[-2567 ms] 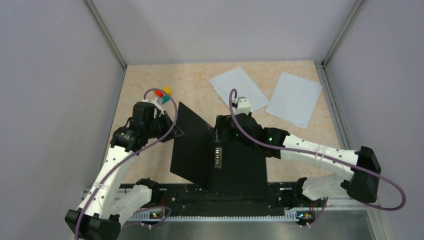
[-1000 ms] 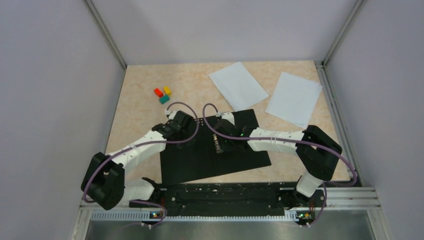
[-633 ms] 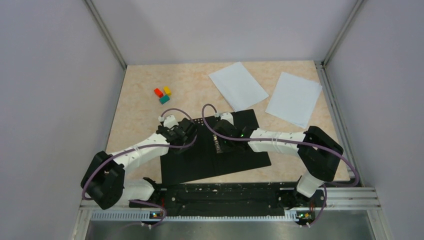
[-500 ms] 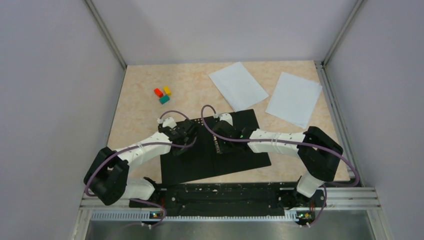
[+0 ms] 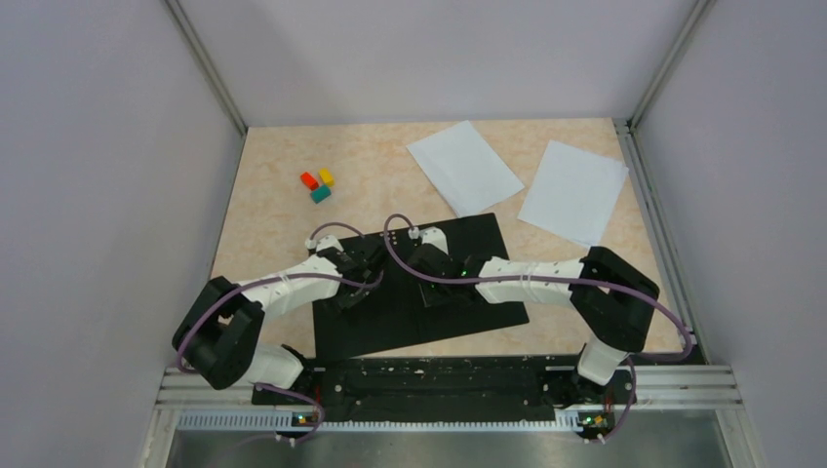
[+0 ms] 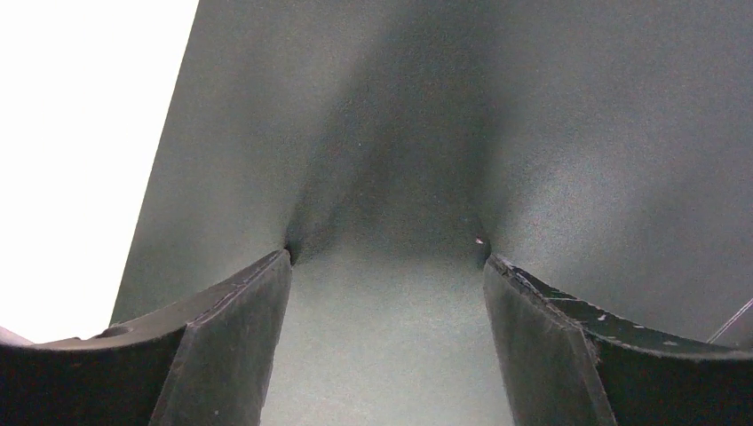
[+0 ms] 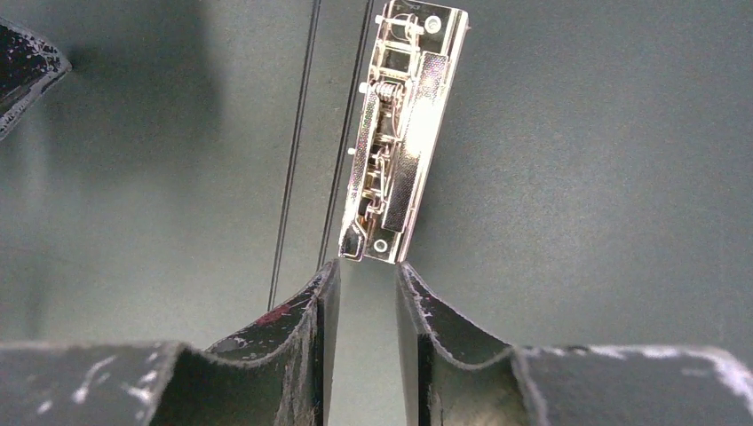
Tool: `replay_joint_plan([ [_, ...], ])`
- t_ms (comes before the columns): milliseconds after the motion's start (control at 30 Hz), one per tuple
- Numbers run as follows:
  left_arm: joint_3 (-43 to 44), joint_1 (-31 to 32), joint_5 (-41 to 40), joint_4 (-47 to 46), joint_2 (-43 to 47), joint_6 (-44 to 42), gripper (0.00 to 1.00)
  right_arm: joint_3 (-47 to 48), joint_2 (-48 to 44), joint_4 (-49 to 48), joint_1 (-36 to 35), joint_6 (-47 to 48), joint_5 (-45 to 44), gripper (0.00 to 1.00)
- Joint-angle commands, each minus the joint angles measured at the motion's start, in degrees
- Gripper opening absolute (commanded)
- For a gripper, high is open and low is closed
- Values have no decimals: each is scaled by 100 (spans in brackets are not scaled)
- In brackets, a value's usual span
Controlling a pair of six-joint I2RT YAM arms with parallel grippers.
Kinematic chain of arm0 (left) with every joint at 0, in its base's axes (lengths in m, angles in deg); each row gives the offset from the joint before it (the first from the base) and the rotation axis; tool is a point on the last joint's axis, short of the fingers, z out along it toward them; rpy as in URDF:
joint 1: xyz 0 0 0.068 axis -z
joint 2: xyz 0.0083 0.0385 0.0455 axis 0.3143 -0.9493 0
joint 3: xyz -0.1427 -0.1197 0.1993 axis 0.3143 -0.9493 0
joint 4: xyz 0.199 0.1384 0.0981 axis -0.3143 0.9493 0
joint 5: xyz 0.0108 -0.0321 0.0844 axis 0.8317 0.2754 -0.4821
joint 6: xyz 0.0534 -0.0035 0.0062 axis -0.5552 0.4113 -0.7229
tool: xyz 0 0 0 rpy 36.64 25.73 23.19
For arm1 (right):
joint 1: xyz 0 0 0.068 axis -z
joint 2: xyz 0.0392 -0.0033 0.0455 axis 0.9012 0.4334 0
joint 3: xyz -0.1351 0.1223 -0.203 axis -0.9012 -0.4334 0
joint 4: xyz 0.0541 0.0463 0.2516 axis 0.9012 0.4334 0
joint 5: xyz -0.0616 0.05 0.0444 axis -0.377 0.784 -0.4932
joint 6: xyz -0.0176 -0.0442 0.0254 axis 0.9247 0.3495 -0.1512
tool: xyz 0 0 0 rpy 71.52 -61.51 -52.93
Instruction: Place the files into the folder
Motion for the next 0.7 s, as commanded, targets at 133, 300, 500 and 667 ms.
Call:
replay_joint_plan([
  [133,-186,-9,226,-67,-157,219,85,365,166,-184,-167,-131,-300,24],
  [300,-276,-45,298,-109,-133,227,85,410,263,-238,-193,-154,-358,21],
  [500,-347,-142,324,-119,-49,176,85,572,437,30,-244,-189,-661,16],
  [667,-411,-231,374,-151,4,127,85,600,534,100,-279,-208,-701,13],
])
